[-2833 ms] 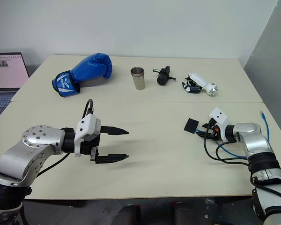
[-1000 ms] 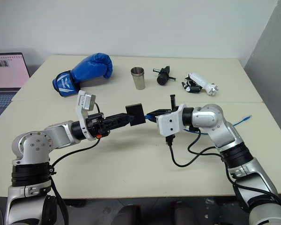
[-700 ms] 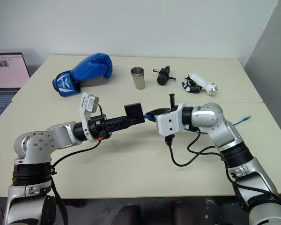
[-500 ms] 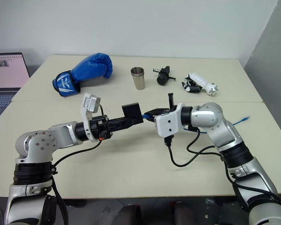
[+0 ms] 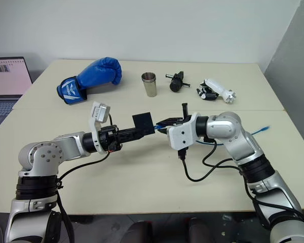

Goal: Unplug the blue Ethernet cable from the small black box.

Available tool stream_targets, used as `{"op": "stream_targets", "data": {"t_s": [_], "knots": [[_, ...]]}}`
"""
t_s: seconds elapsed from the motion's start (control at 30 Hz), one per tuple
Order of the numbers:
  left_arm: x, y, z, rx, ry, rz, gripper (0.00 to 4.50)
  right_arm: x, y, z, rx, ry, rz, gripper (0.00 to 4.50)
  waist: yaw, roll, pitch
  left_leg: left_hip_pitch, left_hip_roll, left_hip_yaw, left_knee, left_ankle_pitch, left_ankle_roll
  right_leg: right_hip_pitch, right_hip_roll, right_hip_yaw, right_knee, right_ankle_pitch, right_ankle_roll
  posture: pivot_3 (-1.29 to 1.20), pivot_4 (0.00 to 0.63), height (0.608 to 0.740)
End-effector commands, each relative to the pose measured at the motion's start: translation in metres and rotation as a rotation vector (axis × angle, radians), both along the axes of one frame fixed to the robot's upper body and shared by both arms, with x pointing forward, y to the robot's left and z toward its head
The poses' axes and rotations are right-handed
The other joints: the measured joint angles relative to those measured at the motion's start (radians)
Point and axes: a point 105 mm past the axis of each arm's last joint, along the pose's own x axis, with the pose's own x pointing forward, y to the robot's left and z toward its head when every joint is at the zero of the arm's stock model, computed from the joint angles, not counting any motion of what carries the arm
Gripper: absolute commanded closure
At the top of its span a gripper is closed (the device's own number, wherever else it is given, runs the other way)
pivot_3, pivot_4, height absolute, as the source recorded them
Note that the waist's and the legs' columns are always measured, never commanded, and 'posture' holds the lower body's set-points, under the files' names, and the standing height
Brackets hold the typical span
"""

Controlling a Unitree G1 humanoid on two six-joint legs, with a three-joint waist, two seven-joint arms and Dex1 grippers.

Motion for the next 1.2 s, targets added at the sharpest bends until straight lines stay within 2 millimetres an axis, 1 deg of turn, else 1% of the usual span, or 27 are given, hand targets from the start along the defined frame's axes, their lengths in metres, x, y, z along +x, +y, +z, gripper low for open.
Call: {"op": "stream_targets", "data": {"t_s": [0.03,0.1,0.13,0.2,0.23,0.3,0.33,0.37,0.4,0.53,0.63,0.73,0.97,1.07,1.2], "knots": [[-0.004,0.0,0.009,0.002,-0.08,-0.029,3.71,-0.012,0.002,0.004,-0.01,-0.029,0.028,2.77,0.0,0.0,0.0,0.0,0.0,0.0,0.0,0.0,0.0,0.0,0.0,0.0,0.0,0.0,0.0,0.0,0.15,0.74],[-0.005,-0.001,0.009,0.021,-0.124,-0.039,3.71,-0.017,0.0,0.004,-0.002,-0.008,0.026,2.3,0.001,0.0,0.0,0.0,0.0,0.0,0.0,0.0,0.0,0.0,0.0,0.0,0.0,0.0,0.0,0.0,0.15,0.74],[-0.004,-0.001,0.01,0.03,-0.155,-0.038,3.71,-0.021,-0.004,0.002,-0.003,0.027,0.022,2.02,0.001,0.0,0.0,0.0,0.0,0.0,0.0,0.0,0.0,0.0,0.0,0.0,-0.001,0.0,0.0,0.0,0.15,0.74],[-0.001,0.001,0.01,0.057,-0.201,-0.037,3.71,-0.028,-0.011,0.0,0.013,0.106,0.016,1.63,0.002,0.0,0.0,0.0,0.0,0.0,0.0,0.0,0.0,0.0,0.0,0.0,-0.001,0.0,0.0,0.0,0.15,0.74],[0.001,0.002,0.01,0.067,-0.213,-0.035,3.71,-0.031,-0.014,-0.001,0.031,0.152,0.007,1.36,0.003,0.0,0.0,0.0,0.0,0.0,0.0,0.0,0.0,0.0,0.0,0.0,-0.001,0.0,0.0,0.0,0.15,0.74],[0.002,0.003,0.007,0.13,-0.263,-0.054,3.71,-0.035,-0.019,-0.004,0.063,0.251,-0.012,1.01,0.003,0.0,0.0,-0.001,0.0,0.0,0.0,0.0,0.0,0.0,0.0,0.0,-0.002,0.0,0.0,0.0,0.15,0.74],[0.003,0.003,0.005,0.16,-0.29,-0.065,3.71,-0.037,-0.02,-0.003,0.111,0.325,-0.028,0.76,0.003,0.0,0.0,-0.001,0.0,0.0,0.0,0.0,0.0,0.0,0.0,0.0,-0.002,0.0,0.0,0.0,0.15,0.74],[0.002,0.003,0.003,0.189,-0.325,-0.083,3.71,-0.039,-0.021,-0.002,0.154,0.39,-0.042,0.63,0.003,0.0,0.0,-0.001,0.0,0.0,0.0,0.0,0.0,0.001,0.0,0.0,-0.002,0.0,0.0,0.0,0.15,0.74],[0.0,0.002,0.001,0.213,-0.353,-0.107,3.71,-0.039,-0.022,-0.001,0.2,0.462,-0.062,0.35,0.003,0.0,0.0,0.0,0.0,0.0,-0.001,0.0,0.0,0.0,0.0,0.0,-0.002,0.0,0.0,0.0,0.15,0.74],[-0.006,-0.002,-0.001,0.251,-0.425,-0.196,3.71,-0.032,-0.024,0.004,0.368,0.728,-0.142,0.33,0.001,0.0,0.0,0.0,0.0,0.0,-0.001,0.0,0.0,0.0,0.0,0.0,-0.002,0.0,0.0,0.0,0.15,0.74],[-0.011,-0.002,-0.001,0.262,-0.47,-0.251,3.71,-0.027,-0.025,0.003,0.445,0.869,-0.189,0.33,0.001,0.0,0.0,-0.001,0.0,0.0,-0.001,0.0,0.0,0.0,0.001,0.0,-0.002,0.0,-0.001,0.0,0.15,0.74],[-0.011,0.001,0.005,0.245,-0.484,-0.26,3.71,-0.031,-0.022,-0.001,0.487,1.021,-0.191,0.33,0.001,0.0,0.0,-0.001,0.0,0.001,-0.001,0.0,0.0,0.0,0.001,-0.001,-0.002,-0.001,-0.001,0.0,0.15,0.74],[-0.012,0.005,0.009,0.214,-0.465,-0.26,3.71,-0.032,-0.017,-0.005,0.499,1.13,-0.184,0.33,0.0,0.0,0.0,-0.002,0.0,0.002,-0.002,0.0,0.001,0.0,0.001,-0.001,-0.004,-0.001,-0.001,0.0,0.15,0.74],[-0.013,0.006,0.008,0.218,-0.457,-0.264,3.71,-0.034,-0.011,-0.003,0.503,1.164,-0.156,0.33,0.0,0.0,0.0,-0.002,0.0,0.002,-0.002,0.0,0.001,-0.001,0.001,-0.001,-0.004,-0.001,-0.001,0.0,0.15,0.74],[-0.014,0.006,0.009,0.213,-0.453,-0.266,3.71,-0.032,-0.008,-0.002,0.507,1.185,-0.146,0.33,0.0,0.0,0.0,-0.002,0.0,0.002,-0.002,0.0,0.001,-0.001,0.002,-0.001,-0.004,-0.001,-0.001,0.0,0.15,0.74]]}}
